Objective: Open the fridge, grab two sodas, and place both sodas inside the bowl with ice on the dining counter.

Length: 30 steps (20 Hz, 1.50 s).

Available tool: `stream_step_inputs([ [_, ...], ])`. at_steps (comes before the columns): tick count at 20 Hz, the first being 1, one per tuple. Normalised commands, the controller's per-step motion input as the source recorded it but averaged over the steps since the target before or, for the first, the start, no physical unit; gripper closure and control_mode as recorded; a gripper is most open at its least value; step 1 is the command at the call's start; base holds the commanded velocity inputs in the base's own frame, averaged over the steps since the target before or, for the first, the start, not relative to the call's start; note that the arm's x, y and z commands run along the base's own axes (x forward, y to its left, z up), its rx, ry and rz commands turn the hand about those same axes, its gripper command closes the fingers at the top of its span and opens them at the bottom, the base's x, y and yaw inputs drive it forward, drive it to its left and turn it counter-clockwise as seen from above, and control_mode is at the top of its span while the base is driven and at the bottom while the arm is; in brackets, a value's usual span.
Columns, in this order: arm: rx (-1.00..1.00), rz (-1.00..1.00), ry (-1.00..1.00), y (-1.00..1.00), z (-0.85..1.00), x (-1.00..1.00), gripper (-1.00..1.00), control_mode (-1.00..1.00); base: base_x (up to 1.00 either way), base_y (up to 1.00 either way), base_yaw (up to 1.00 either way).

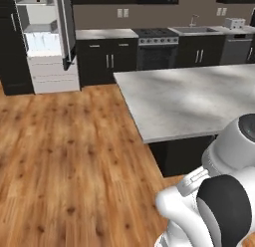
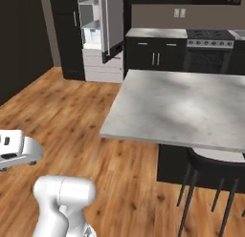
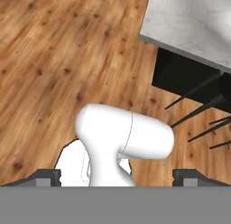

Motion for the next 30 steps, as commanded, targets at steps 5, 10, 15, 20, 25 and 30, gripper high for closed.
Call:
stream_step_inputs([
  [5, 0.00, 0.00, 0.00, 0.00, 0.00, 0.00, -1.00, 1.00, 0.18, 1.00, -0.01],
  [10, 0.00, 0.00, 0.00, 0.00, 0.00, 0.00, -1.00, 1.00, 0.60, 1.00, -0.10],
  [15, 0.00, 0.00, 0.00, 0.00, 0.00, 0.00, -1.00, 1.00, 0.80, 1.00, -0.18],
  [20, 0.00, 0.00, 0.00, 0.00, 0.00, 0.00, -1.00, 1.00, 0.93, 1.00, -0.22],
  [25, 0.00, 0.00, 0.00, 0.00, 0.00, 0.00, -1.00, 1.00, 0.99, 1.00, -0.22],
  [30, 0.00, 0.00, 0.00, 0.00, 0.00, 0.00, -1.00, 1.00, 1.00, 1.00, -0.21],
])
